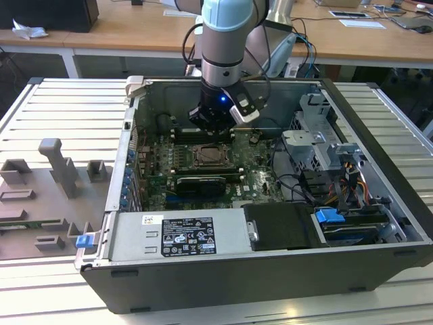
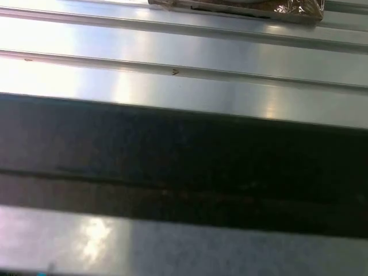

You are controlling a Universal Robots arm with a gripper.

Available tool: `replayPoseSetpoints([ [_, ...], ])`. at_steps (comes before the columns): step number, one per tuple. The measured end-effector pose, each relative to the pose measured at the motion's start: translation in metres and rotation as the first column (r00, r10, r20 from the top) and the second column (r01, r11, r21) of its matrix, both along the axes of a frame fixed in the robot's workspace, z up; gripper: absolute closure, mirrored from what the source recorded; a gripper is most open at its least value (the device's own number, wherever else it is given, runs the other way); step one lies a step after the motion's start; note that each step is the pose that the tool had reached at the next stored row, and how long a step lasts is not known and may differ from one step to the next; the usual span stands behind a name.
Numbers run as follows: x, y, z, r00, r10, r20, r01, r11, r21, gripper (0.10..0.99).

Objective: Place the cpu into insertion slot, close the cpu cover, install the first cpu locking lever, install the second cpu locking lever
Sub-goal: 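Install the first cpu locking lever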

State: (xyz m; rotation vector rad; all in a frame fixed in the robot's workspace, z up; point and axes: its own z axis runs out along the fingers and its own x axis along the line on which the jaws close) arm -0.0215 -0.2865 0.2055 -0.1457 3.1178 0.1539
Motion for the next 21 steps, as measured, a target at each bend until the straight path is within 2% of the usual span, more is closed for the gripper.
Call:
replayPoseSetpoints([
  [5,0.0001,0.0005,-0.001,1.0,0.0,-0.0002,0.0,1.0,-0.002,0.98],
  [10,0.0001,0.0006,0.003,1.0,0.0,0.0001,0.0,1.0,-0.002,0.98],
  [13,0.0002,0.0006,0.0021,1.0,0.0,0.0,0.0,0.9999,-0.012,0.98],
  [16,0.0002,0.0006,0.0001,1.0,0.0,0.0,0.0,0.9997,-0.025,0.98],
  [18,0.0002,0.0005,-0.0019,1.0,0.0,-0.0004,0.0,0.9992,-0.039,0.98],
  [21,0.0003,0.0006,-0.0047,1.0,0.0,-0.0002,0.0,0.9988,-0.05,0.98],
])
